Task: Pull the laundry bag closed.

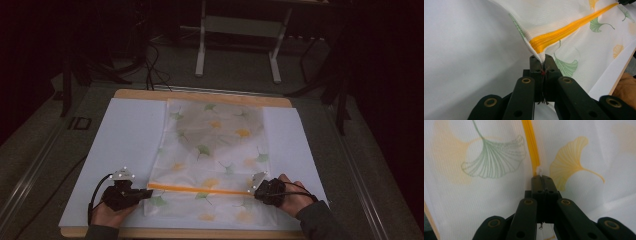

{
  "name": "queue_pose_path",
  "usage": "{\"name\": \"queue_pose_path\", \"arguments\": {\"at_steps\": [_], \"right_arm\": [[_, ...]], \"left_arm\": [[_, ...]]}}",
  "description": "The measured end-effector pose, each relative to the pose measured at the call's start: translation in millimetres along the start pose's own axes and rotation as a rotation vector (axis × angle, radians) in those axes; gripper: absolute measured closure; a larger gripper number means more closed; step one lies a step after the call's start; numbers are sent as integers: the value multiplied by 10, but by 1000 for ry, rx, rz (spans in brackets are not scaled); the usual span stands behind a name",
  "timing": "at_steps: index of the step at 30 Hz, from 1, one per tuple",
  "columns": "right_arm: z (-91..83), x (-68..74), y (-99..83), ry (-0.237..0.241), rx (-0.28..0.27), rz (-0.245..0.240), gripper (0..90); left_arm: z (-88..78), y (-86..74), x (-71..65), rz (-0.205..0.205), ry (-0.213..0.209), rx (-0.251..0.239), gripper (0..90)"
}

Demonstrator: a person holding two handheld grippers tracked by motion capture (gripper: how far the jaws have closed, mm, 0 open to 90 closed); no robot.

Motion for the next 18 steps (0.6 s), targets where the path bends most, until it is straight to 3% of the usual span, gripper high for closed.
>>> {"name": "queue_pose_path", "arguments": {"at_steps": [10,18], "right_arm": [[-33,-25,-116,-11,39,-8,900],[-115,-77,-278,-21,58,18,900]], "left_arm": [[-4,-2,2,-1,1,-2,883],[13,-17,5,-9,-2,11,883]]}}
Point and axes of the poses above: each handheld gripper's, and its own axes: z roughly forward along the jaws, y roughly out of its top, x roughly to its left, the point moved 3 cm from there along z, roughly forward along the jaws, and after that the axes turned 7 degrees about -y, right-handed, at the moved point
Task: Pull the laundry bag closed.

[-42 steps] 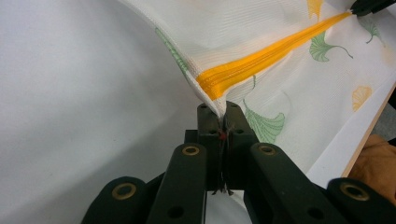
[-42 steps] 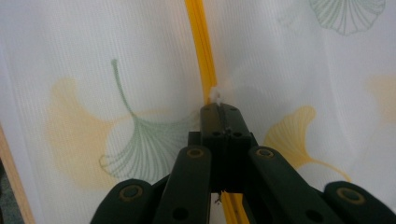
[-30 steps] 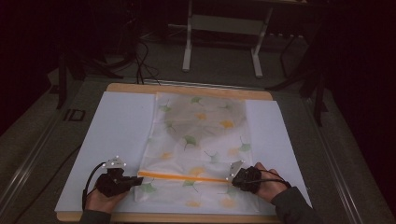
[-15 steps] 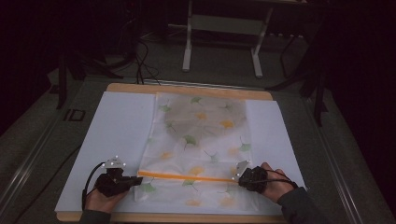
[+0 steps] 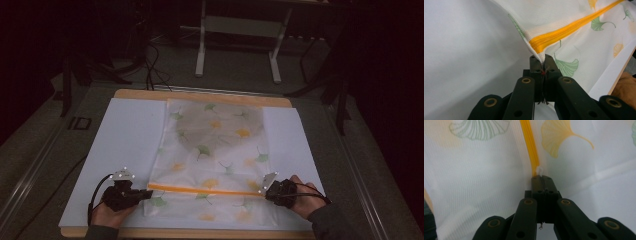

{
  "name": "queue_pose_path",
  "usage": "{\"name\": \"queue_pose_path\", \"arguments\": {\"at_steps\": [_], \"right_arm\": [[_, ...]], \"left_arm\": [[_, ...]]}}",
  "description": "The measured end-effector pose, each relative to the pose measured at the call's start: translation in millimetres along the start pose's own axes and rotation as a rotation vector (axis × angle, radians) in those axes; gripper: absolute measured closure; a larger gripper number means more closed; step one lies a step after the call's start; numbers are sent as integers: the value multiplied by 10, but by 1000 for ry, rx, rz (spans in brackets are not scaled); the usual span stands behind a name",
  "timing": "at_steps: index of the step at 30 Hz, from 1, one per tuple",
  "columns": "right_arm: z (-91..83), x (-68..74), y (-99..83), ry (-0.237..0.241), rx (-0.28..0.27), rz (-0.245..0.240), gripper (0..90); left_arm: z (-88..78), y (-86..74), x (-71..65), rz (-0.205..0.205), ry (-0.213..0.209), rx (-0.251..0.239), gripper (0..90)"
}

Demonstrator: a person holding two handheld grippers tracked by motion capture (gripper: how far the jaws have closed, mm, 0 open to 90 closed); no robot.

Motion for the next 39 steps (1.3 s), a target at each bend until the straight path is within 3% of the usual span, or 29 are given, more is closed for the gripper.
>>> {"name": "queue_pose_path", "arguments": {"at_steps": [6,11,19,23,24,28,32,35,39], "right_arm": [[-22,-21,-96,0,0,21,900],[-21,-22,-144,7,-30,57,893],[-24,-80,-265,32,-82,148,683],[-42,-118,-305,40,-123,205,652],[-46,-134,-325,49,-157,238,629],[-38,-159,-358,52,-204,302,591],[10,-214,-391,76,-270,402,553],[75,-253,-415,71,-293,495,548],[159,-286,-425,47,-323,584,539]], "left_arm": [[32,-13,-22,3,-14,17,883],[45,-49,-45,4,-19,35,860],[-78,-59,9,1,10,-36,735],[-113,-49,28,9,25,-65,707],[-136,-43,39,9,39,-83,707],[-172,-35,62,12,69,-111,698],[-174,-26,81,15,92,-132,678],[-168,-21,87,20,111,-132,665],[-165,-2,130,25,169,-156,656]]}}
Point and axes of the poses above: each handheld gripper's, and its own axes: z roughly forward along the jaws, y roughly out of its top, x roughly to its left, the point moved 3 cm from there along z, roughly forward along the jaws, and after that the axes turned 7 degrees about -y, right-handed, at the moved point
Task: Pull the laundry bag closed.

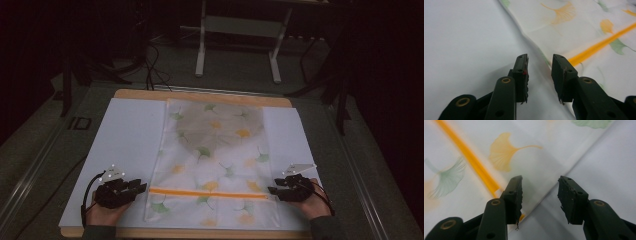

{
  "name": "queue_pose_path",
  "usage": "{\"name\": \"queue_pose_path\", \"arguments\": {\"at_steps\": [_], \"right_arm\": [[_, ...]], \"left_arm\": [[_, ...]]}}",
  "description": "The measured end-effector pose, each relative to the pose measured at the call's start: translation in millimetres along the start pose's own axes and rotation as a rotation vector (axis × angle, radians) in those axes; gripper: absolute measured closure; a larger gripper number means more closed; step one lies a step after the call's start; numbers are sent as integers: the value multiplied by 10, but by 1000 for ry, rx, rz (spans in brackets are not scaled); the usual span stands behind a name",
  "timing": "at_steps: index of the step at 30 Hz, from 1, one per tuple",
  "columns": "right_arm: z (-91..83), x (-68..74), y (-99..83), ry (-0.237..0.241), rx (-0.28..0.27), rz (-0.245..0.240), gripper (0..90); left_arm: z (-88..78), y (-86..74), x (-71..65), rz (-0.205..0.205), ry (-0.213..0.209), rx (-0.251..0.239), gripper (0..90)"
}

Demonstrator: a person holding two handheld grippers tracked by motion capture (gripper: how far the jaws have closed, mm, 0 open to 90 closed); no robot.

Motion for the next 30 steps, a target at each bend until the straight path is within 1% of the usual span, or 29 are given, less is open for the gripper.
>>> {"name": "queue_pose_path", "arguments": {"at_steps": [1,2,3,6,9,11,12,14,16,18,21,25,26,30], "right_arm": [[15,-8,-2,-10,-8,19,535],[27,-26,-2,-29,-24,28,533],[33,-48,-1,-45,-43,48,533],[32,-126,-7,-57,-105,114,532],[29,-183,-27,-97,-138,158,532],[26,-200,-41,-117,-154,164,530],[26,-201,-47,-120,-156,162,528],[26,-206,-59,-138,-157,172,524],[30,-214,-70,-144,-162,182,521],[33,-217,-77,-145,-168,188,515],[46,-222,-79,-151,-166,195,503],[53,-229,-83,-154,-162,206,476],[56,-233,-85,-154,-162,209,478],[60,-225,-81,-151,-158,208,473]], "left_arm": [[2,4,13,-3,7,-9,653],[2,6,26,-11,15,-17,651],[-1,7,43,-17,27,-20,648],[-18,7,83,-32,59,-42,646],[-42,3,127,-45,86,-60,641],[-46,3,158,-48,110,-65,637],[-47,2,174,-48,125,-65,632],[-46,-1,202,-48,148,-65,626],[-49,-8,230,-49,180,-67,621],[-57,-14,259,-55,202,-74,615],[-68,-17,307,-70,224,-87,603],[-48,-3,384,-84,262,-87,592],[-41,6,402,-90,266,-87,587],[-3,32,475,-88,323,-77,571]]}}
Point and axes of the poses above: each handheld gripper's, and its own axes: z roughly forward along the jaws, y roughly out of its top, x roughly to its left, the point moved 3 cm from there along z, roughly forward along the jaws, and after that the axes turned 7 degrees about -y, right-handed, at the moved point
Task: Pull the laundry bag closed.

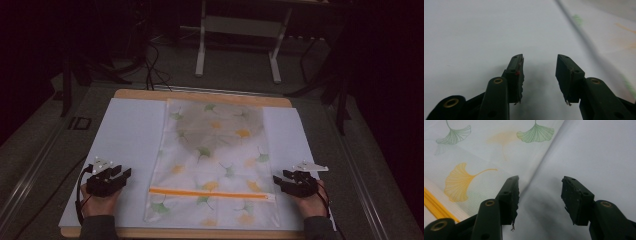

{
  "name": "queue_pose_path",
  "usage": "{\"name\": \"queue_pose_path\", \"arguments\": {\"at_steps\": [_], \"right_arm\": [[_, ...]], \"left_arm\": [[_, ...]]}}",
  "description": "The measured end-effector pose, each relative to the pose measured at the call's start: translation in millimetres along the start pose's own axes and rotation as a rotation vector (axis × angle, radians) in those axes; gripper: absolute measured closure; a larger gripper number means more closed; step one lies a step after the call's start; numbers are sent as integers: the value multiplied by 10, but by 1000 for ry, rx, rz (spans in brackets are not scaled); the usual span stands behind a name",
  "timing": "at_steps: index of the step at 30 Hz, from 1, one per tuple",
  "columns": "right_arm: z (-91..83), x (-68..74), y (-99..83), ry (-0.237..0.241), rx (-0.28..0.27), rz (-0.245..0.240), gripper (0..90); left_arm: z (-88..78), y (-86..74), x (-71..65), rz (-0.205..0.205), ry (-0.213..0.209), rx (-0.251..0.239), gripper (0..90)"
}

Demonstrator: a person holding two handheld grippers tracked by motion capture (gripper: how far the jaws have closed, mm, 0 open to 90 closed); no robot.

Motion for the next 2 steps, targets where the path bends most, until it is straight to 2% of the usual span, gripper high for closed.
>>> {"name": "queue_pose_path", "arguments": {"at_steps": [2], "right_arm": [[4,4,-1,-14,3,-1,462]], "left_arm": [[24,12,28,-4,29,2,545]]}}
Point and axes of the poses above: each handheld gripper's, and its own axes: z roughly forward along the jaws, y roughly out of its top, x roughly to its left, the point moved 3 cm from there along z, roughly forward along the jaws, and after that the axes turned 7 degrees about -y, right-handed, at the moved point
